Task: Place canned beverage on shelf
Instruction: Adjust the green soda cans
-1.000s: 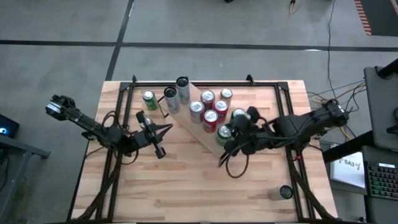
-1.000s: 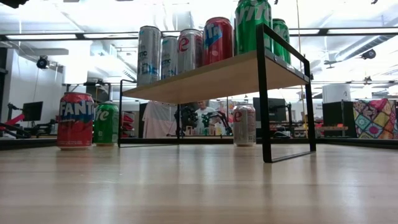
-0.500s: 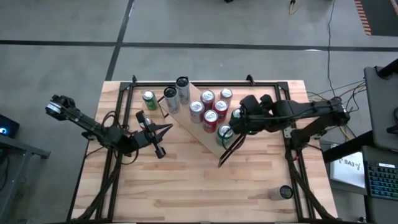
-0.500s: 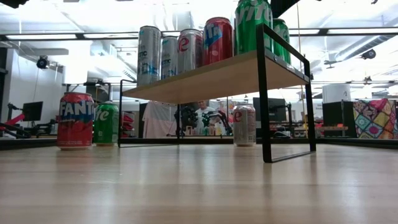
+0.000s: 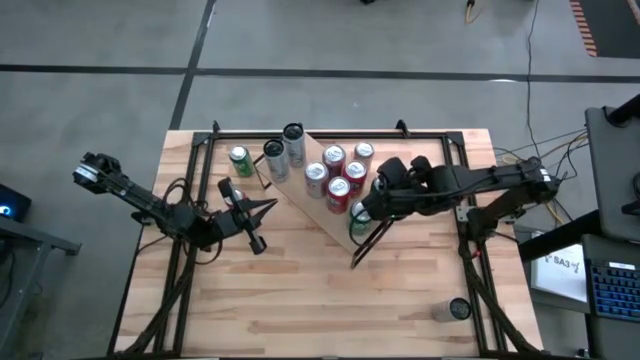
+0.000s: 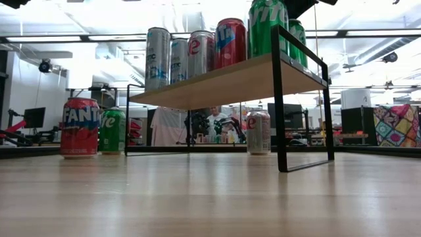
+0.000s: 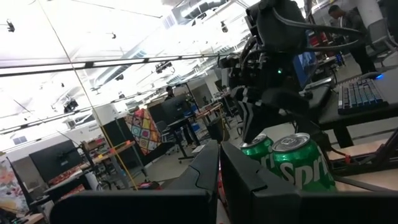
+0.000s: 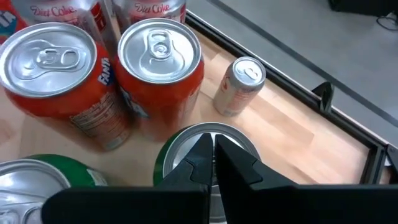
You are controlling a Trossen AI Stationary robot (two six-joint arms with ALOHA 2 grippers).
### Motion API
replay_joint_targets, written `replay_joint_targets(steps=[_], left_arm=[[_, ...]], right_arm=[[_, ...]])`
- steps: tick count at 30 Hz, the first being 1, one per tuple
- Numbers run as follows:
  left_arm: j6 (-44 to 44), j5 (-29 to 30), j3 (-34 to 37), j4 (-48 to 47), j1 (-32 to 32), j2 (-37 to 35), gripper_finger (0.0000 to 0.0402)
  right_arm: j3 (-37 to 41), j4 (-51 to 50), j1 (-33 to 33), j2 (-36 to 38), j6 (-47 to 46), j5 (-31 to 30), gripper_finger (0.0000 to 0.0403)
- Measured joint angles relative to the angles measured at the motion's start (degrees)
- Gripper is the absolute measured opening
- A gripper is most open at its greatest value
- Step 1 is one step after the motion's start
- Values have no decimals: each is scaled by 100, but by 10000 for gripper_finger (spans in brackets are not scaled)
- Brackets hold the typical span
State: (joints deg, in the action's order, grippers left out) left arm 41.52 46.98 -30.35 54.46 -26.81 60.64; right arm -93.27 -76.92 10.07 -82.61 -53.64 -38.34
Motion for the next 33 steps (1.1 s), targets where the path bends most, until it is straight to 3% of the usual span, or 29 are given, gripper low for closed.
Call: replay_joint_targets(steps=[21,27,33], left_arm=[[-2,-1,0,0,0,0,0],[-2,-2,0,0,0,0,0],[-2,-2,0,0,0,0,0]], right_arm=[[-324,195,440,-52,-35,-93,9],[-557,1056,780,-110,525,-133,9],[-557,2309,1095,-304,1149,404,9]])
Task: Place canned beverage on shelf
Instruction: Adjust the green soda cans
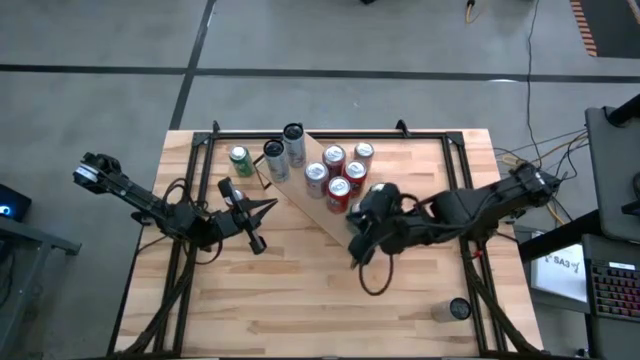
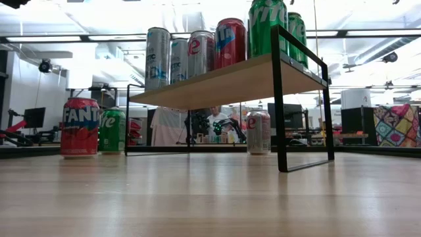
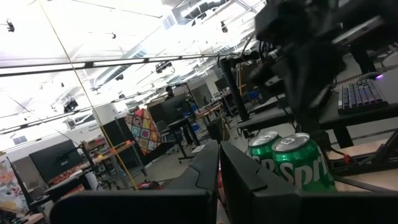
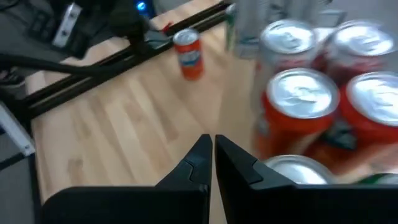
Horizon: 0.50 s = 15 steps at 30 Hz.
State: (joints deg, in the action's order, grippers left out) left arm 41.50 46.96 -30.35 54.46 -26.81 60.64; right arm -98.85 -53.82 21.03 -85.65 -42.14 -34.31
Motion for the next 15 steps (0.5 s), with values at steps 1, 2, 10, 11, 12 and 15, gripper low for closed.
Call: replay_joint_targets(steps=[1,2,10,11,12,15], left_arm=[[-5,0,0,0,0,0,0],[-15,0,0,0,0,0,0],[-17,0,-2,0,0,2,0],[-17,0,-2,0,0,2,0],[-17,0,-2,0,0,2,0],[-17,0,-2,-2,0,2,0]], right_arm=[[0,72,23,-62,19,73,9],[0,89,34,-130,17,147,9],[2,-131,-51,-442,-80,630,9],[2,-159,-73,-452,-88,628,9],[2,-172,-96,-452,-88,628,9],[2,-205,-151,-446,-90,598,9]])
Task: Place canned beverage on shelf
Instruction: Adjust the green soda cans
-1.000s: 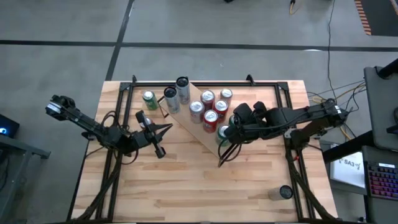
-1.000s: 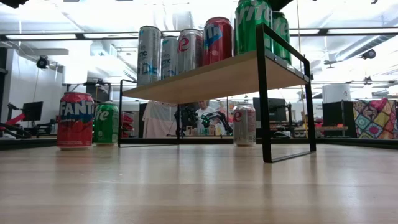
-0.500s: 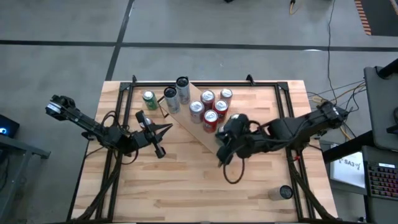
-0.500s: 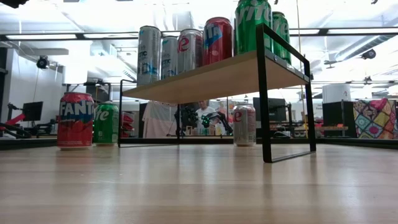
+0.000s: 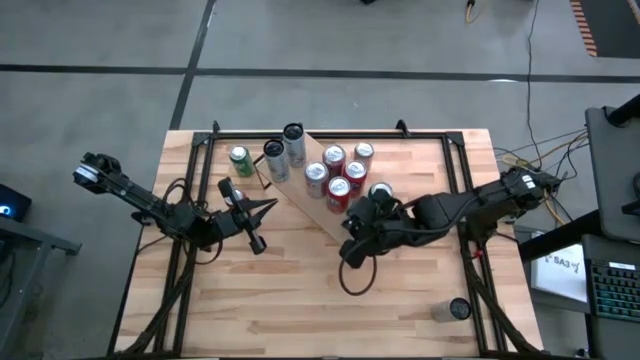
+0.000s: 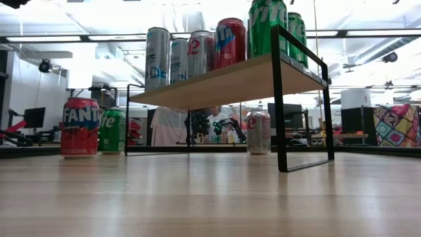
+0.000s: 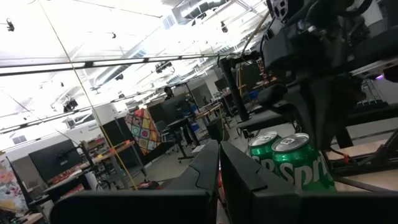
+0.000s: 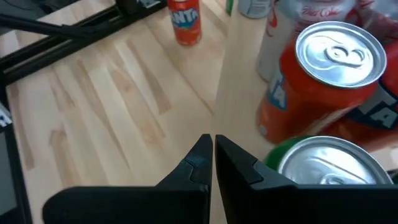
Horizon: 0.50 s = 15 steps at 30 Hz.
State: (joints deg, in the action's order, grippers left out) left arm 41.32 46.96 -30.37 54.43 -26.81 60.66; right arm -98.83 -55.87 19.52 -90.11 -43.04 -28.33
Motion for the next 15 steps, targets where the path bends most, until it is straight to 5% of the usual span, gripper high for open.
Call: replay_joint_targets(steps=[15], left_arm=[[0,1,0,0,0,0,0]], right_arm=[[0,-729,-43,0,-474,-169,9]])
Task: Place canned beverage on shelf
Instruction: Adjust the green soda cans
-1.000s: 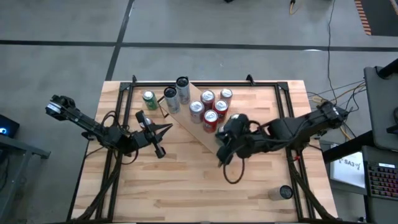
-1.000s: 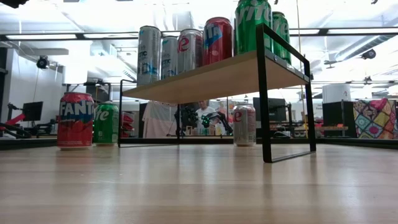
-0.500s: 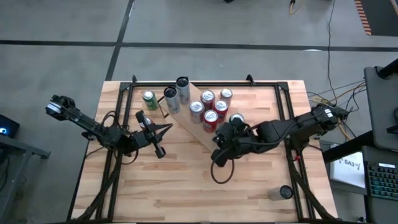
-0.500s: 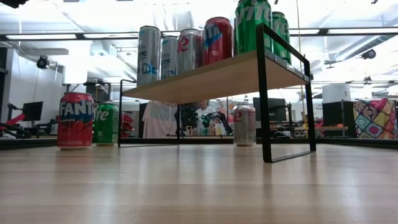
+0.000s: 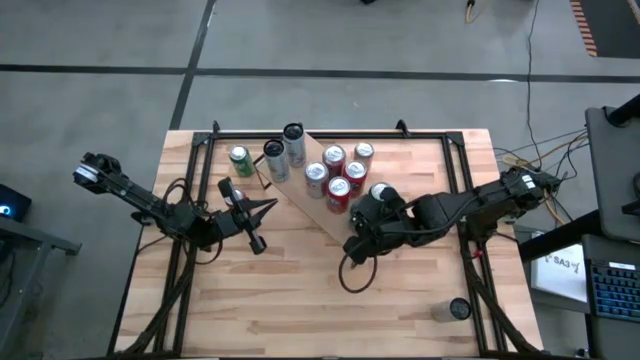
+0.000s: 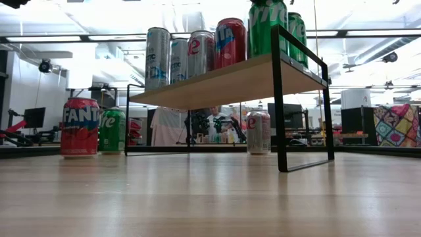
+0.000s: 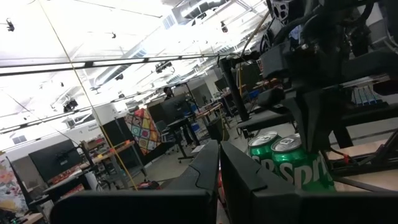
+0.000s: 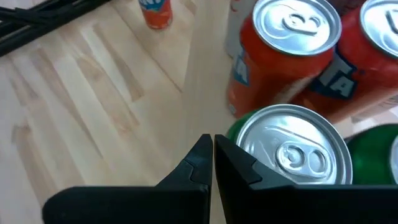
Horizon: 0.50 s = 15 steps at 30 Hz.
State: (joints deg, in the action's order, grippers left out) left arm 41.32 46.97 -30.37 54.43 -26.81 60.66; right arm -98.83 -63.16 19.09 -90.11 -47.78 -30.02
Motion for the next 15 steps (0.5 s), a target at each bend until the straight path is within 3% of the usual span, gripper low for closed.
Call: replay_joint_targets(steps=[15], left_arm=[[0,1,0,0,0,0,0]], right_arm=[[0,-156,0,9,-184,-151,9]])
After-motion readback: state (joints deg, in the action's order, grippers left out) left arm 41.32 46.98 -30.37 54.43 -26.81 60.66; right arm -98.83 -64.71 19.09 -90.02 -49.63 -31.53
